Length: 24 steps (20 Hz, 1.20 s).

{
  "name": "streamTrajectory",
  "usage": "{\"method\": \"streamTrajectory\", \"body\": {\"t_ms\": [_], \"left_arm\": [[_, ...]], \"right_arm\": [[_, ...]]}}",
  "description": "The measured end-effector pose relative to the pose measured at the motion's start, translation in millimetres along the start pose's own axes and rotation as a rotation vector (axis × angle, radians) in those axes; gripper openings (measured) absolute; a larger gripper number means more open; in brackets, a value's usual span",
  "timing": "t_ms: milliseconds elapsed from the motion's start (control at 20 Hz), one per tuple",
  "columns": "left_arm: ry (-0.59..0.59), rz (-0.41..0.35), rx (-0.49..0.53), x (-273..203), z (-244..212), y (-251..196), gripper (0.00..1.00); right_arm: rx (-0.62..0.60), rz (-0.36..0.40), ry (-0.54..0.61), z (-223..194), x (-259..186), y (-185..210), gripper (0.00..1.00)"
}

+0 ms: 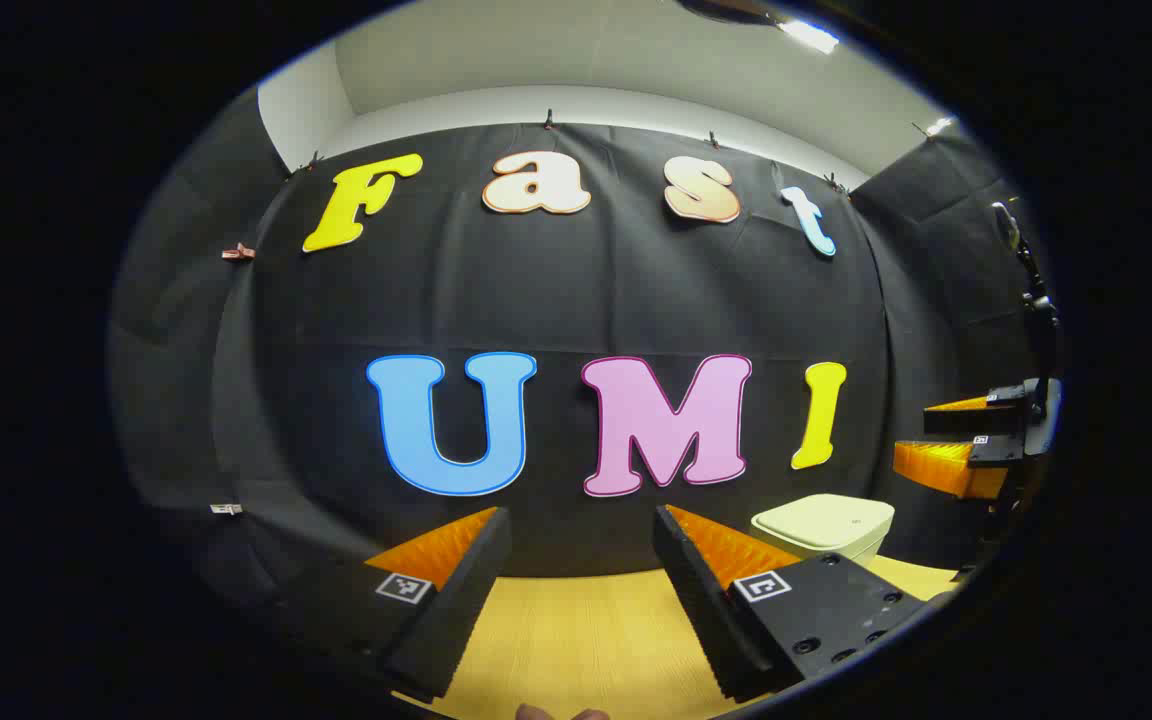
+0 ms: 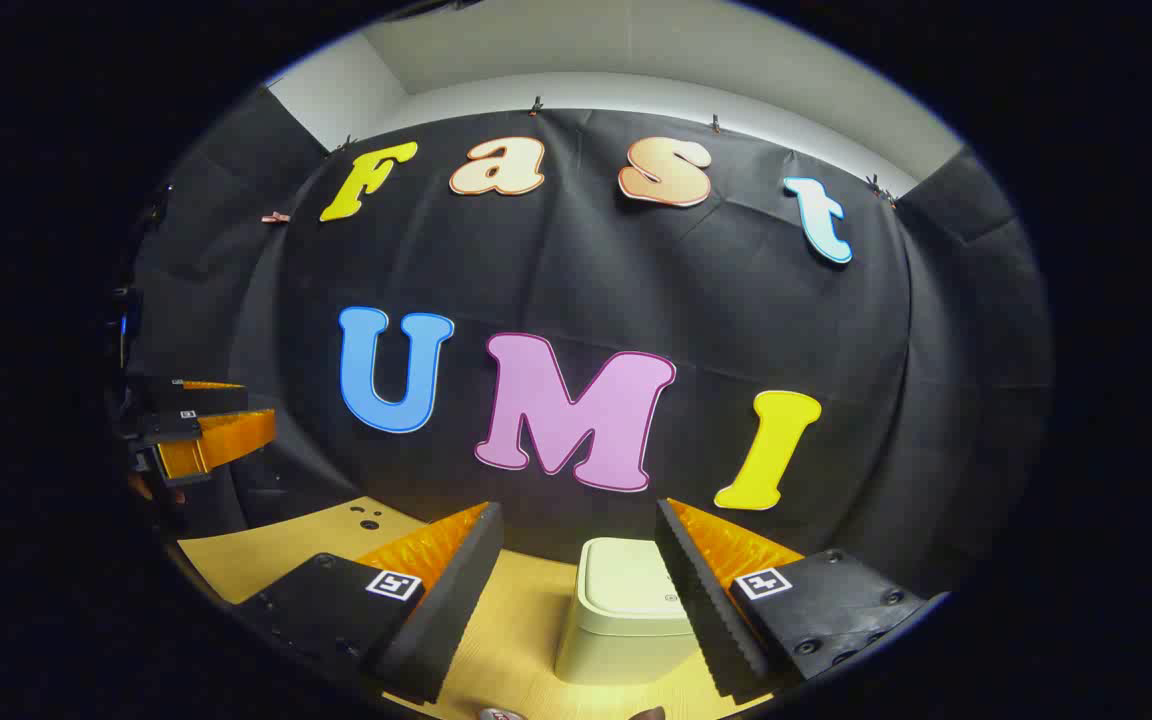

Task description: Press the lid of the desktop garbage bin to open it, pick up the crumpled paper on the desktop and throw it into the bin, then pick up the pop can on the desktop and drop it into the bin, and finally close the garbage bin lid.

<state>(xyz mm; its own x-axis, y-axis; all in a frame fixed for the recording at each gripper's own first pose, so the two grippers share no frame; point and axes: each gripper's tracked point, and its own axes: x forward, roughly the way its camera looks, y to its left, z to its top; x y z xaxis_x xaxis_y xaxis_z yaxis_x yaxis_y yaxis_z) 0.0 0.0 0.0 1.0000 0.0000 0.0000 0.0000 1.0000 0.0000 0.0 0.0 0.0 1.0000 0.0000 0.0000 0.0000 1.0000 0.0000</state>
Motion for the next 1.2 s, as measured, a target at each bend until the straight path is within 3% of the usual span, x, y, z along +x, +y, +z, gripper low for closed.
{"method": "streamTrajectory", "body": {"t_ms": [800,1000,1050,1100,1200], "left_arm": [[0.005,0.017,0.008,18.1,-3.6,-8.1,0.94],[0.01,0.023,0.002,26.8,-5.8,-12.5,0.94],[0.012,0.025,0.0,27.0,-5.4,-12.4,0.94],[0.015,0.028,-0.001,27.0,-8.2,-12.9,0.94],[0.016,0.029,-0.004,27.2,-9.4,-13.1,0.94]], "right_arm": [[0.006,0.027,0.011,-3.0,24.5,-1.7,0.96],[0.019,0.029,0.017,-3.8,30.5,-6.1,0.8],[0.025,0.04,0.018,-4.2,31.8,-5.1,0.67],[0.032,0.05,0.026,-5.6,33.6,-4.8,0.64],[0.05,0.068,0.071,-14.4,36.9,-6.0,0.41]]}}
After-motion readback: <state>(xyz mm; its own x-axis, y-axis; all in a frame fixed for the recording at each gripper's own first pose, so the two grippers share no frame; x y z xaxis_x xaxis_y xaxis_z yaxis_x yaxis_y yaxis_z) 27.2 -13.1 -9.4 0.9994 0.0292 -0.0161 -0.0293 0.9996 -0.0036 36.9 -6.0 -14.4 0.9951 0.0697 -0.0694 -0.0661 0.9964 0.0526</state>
